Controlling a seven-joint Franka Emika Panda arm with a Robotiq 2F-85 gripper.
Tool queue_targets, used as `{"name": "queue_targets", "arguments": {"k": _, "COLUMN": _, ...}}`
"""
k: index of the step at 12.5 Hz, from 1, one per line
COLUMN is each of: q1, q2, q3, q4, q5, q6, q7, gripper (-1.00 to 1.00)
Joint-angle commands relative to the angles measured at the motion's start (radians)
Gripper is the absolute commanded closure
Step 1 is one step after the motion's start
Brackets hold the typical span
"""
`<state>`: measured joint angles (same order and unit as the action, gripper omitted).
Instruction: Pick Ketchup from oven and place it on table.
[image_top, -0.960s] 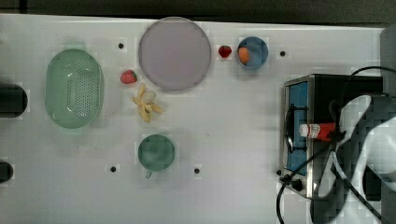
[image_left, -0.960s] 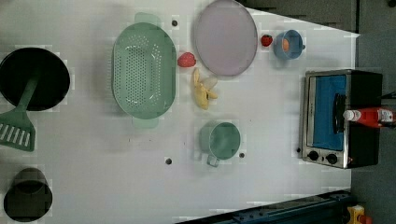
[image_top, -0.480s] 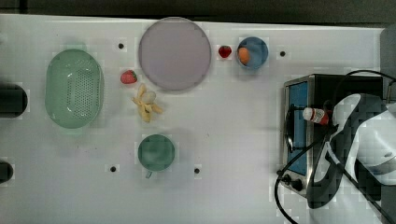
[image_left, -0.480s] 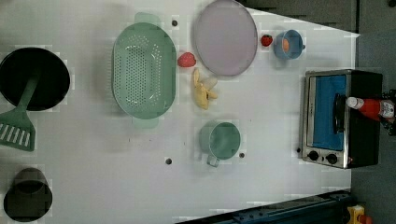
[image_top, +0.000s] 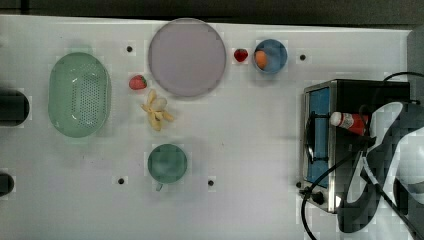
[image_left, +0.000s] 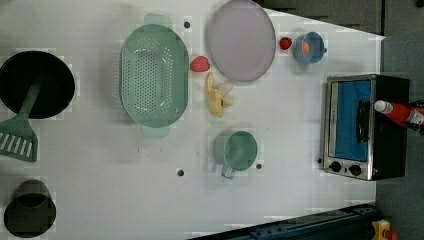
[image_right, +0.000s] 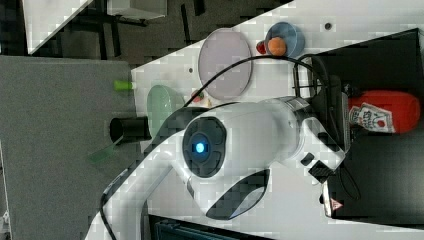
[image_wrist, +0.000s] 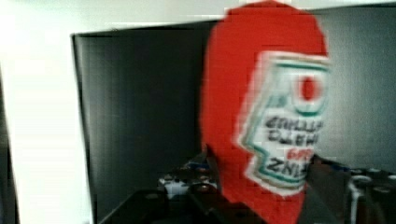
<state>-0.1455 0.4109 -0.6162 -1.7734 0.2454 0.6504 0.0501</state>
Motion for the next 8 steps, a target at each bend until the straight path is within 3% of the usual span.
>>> {"name": "queue_targets", "arguments": {"k": 1, "q1": -0.004, "q2": -0.001, "q3": -0.005, "q4": 0.006, "q5": -0.011, "q6": -0.025, "q7": 0.009, "gripper": -0.27}}
{"name": "queue_targets", "arguments": {"k": 5, "q1": 0.022, "q2": -0.071, "q3": -0.004, "q4": 0.103, "q5": -0.038, "q6": -0.171, "q7": 0.009, "gripper": -0.27}}
{"name": "queue_targets", "arguments": {"k": 8, "q1": 0.063, "q2": -0.113, "q3": -0.001, "q4": 0.214, "q5": -0.14, "q6": -0.335, "q7": 0.009, "gripper": -0.27}}
